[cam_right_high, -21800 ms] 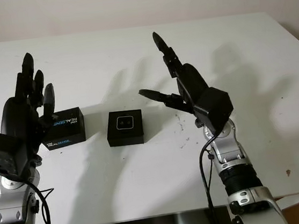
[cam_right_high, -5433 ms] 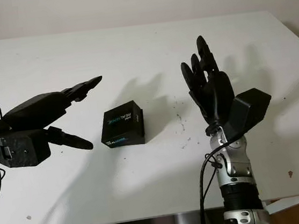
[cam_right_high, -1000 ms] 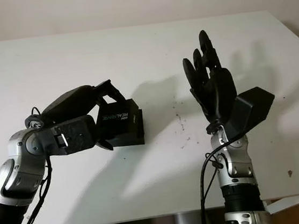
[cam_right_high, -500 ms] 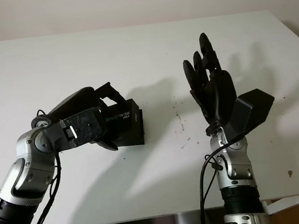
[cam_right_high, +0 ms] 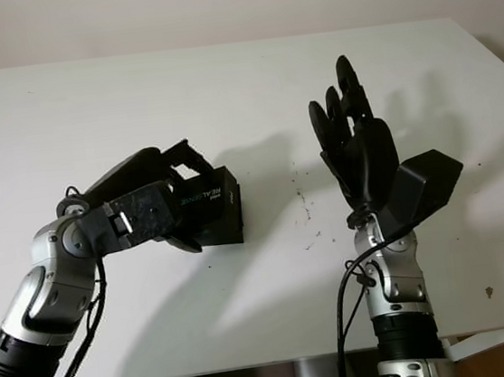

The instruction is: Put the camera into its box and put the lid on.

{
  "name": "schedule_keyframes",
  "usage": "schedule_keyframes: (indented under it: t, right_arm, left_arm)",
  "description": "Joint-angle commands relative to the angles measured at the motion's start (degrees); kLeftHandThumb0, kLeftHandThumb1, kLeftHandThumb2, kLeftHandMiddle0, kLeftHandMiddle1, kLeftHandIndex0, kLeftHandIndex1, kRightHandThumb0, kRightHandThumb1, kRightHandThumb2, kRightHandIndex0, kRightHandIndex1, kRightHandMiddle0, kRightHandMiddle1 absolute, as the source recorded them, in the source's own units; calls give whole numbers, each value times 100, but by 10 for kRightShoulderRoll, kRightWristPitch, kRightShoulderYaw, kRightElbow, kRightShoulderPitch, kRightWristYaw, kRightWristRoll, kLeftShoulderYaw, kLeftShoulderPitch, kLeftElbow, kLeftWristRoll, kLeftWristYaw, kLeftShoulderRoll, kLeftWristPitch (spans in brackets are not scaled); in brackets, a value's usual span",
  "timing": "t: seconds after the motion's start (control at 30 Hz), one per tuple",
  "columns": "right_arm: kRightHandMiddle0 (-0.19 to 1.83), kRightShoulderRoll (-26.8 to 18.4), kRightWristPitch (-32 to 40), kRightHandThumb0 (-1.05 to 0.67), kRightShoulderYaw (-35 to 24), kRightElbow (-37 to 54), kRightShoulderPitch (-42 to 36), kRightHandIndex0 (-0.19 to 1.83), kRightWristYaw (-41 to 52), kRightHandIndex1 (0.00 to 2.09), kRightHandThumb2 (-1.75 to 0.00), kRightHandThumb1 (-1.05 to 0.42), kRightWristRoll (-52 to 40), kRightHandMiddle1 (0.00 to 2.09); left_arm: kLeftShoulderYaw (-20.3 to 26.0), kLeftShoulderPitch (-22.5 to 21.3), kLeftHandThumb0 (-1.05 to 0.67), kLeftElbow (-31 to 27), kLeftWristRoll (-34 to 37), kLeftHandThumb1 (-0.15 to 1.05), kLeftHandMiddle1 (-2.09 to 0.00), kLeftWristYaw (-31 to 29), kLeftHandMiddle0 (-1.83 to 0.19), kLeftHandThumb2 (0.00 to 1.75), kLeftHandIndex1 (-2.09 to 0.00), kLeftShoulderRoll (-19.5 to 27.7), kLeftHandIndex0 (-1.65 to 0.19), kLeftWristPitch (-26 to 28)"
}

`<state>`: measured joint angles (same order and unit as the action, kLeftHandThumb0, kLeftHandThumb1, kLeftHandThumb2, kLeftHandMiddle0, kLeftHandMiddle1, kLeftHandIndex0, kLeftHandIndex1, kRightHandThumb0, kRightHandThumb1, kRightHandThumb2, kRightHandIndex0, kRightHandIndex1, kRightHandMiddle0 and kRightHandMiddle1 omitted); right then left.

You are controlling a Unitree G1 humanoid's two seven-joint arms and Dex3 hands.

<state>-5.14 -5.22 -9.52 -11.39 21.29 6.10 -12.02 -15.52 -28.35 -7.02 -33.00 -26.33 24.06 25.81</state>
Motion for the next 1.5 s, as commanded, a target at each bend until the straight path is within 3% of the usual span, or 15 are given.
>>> schedule_keyframes:
  t: [0.0, 0.7, 1.03, 1.2, 1.47]
  right_arm:
    - [5, 2, 2, -66, -1, 15, -4, 0, -2, 6, -23, -105, -1, 6]
    - [4, 7, -5, -68, 4, 9, -4, -1, -2, 5, -24, -105, 6, 5]
    - [5, 13, -1, -69, 5, 9, -4, -1, -7, 6, -23, -105, 10, 5]
    - [4, 16, 1, -69, 6, 9, -3, -1, -9, 5, -24, -105, 10, 5]
    - [4, 17, -4, -68, 6, 0, 0, -1, -8, 5, -23, -105, 10, 5]
  left_arm:
    - [-10, -10, -10, 4, -1, 101, -138, 1, -26, 6, -121, -4, -26, -7]
    - [-47, -38, -10, 29, -30, 99, -172, 2, -26, 5, -130, -11, -25, -37]
    - [-44, -54, -10, 21, -34, 99, -164, -26, -24, 5, -131, -6, -23, -24]
    - [-32, -64, -10, 14, -21, 101, -174, -49, -20, 6, -134, -7, -21, -2]
    - [-26, -82, -11, 6, -8, 101, -138, -69, -21, 5, -132, -6, -23, 30]
